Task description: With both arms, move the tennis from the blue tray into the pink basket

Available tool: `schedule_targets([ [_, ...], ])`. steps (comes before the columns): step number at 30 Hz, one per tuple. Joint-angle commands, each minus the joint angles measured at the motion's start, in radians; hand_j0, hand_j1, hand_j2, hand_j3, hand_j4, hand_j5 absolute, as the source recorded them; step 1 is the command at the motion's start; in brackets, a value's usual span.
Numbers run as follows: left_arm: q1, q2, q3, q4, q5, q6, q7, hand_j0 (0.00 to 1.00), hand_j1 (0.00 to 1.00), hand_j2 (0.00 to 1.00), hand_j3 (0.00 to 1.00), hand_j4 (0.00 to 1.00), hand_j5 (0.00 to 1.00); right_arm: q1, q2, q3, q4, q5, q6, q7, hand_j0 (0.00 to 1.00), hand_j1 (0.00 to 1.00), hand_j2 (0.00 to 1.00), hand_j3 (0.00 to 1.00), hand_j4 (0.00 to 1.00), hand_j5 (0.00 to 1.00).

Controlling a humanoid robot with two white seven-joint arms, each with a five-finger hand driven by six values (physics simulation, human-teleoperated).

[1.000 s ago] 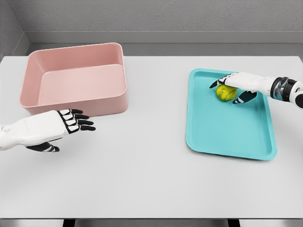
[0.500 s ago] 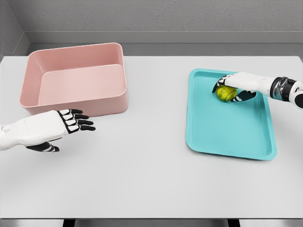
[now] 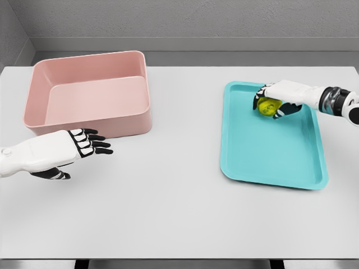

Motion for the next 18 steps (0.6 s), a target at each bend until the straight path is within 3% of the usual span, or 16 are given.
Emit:
schedule_targets([
  [1,0.0,0.001,0.001,0.001,0.007,0.001,0.0,1.0,1.0,1.0,1.0,1.0,1.0,0.0,-0.001,-0.004,-0.006,-0.008,0.002,-0.001,0.46,0.46,0.46,0.46,0.46,0.46],
  [10,0.0,0.001,0.0,-0.001,0.007,0.001,0.0,1.0,1.0,1.0,1.0,1.0,1.0,0.002,-0.031,-0.014,-0.083,-0.009,0.002,0.002,0.43,0.43,0.43,0.43,0.43,0.43],
  [18,-0.002,0.001,0.0,-0.001,0.005,0.001,0.0,1.0,1.0,1.0,1.0,1.0,1.0,0.014,-0.103,-0.017,-0.249,-0.006,0.002,0.004,0.43,0.43,0.43,0.43,0.43,0.43],
])
